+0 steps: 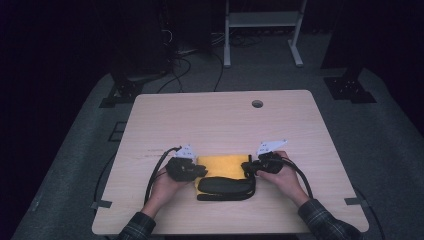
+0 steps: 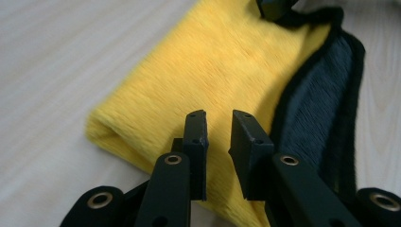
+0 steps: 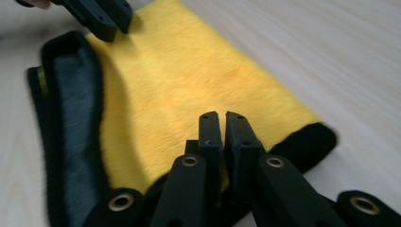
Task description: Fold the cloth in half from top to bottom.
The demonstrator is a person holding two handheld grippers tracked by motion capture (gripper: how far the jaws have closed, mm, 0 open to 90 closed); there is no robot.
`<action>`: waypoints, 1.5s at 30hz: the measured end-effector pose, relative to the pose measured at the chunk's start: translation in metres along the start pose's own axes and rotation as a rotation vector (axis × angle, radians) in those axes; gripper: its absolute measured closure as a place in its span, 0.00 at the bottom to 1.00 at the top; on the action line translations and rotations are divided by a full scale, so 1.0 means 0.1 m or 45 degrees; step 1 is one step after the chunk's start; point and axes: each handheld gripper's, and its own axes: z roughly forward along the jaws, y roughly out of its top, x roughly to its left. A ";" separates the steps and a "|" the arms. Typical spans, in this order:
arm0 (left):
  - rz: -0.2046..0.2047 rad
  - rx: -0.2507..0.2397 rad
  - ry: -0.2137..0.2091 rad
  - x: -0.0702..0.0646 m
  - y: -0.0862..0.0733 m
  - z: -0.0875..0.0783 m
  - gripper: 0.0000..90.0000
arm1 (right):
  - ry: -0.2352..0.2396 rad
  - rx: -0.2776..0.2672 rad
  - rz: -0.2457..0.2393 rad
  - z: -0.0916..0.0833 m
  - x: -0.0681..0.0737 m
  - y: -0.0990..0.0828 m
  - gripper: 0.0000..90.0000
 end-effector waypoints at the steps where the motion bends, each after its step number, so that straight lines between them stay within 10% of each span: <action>1: 0.001 0.000 -0.004 -0.03 -0.02 -0.01 0.83 | 0.018 0.004 0.001 -0.01 0.03 -0.01 0.94; 20: 0.043 0.077 -0.031 -0.39 -0.25 -0.11 0.77 | 0.097 0.058 -0.076 -0.29 0.44 -0.29 0.90; 34: -0.012 -0.042 0.114 -0.31 -0.28 -0.37 0.21 | -0.081 -0.099 -0.001 -0.55 0.25 -0.33 0.46; 45: -0.092 -0.044 0.247 -0.14 -0.52 -0.60 0.06 | -0.251 -0.130 0.091 -0.87 0.00 -0.56 0.33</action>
